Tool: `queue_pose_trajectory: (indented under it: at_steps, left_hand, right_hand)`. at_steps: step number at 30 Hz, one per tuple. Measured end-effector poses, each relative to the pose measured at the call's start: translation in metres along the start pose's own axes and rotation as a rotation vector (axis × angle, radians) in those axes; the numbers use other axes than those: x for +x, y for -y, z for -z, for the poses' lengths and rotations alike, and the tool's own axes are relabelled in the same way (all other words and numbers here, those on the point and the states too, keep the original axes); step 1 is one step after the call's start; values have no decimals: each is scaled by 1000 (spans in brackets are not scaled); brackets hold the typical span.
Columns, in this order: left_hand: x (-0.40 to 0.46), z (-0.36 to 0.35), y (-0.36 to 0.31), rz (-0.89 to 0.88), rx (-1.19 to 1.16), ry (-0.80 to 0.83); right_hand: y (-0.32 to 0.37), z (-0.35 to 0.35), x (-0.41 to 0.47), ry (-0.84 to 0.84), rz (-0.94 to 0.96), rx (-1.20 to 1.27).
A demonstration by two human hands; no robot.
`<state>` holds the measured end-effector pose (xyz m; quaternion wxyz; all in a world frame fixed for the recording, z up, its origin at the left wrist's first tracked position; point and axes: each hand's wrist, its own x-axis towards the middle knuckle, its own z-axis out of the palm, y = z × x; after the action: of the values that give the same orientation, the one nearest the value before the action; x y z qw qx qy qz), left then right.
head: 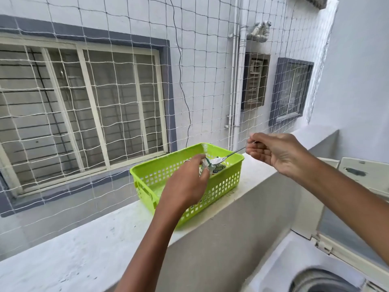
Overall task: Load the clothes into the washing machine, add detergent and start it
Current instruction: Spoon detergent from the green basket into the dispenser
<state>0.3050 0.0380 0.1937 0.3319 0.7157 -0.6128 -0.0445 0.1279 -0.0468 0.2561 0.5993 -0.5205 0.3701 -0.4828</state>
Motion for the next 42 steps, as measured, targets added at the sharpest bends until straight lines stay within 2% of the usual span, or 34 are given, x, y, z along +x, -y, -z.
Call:
queue_pose_trajectory:
  at_steps: [10, 18, 28, 35, 42]
  left_hand:
    - [1, -1, -2, 11, 21, 42]
    - [-2, 0, -4, 30, 139, 26]
    - [-3, 0, -5, 50, 149, 40]
    - [-1, 0, -6, 29, 142, 94]
    - [0, 0, -7, 20, 102, 124]
  right_hand:
    - [8, -13, 3, 101, 157, -239]
    - [13, -18, -1, 246, 341, -501]
    - [-21, -34, 7, 165, 557, -819]
    - [-32, -39, 14, 207, 482, -907]
    - [-29, -41, 12, 285, 292, -675]
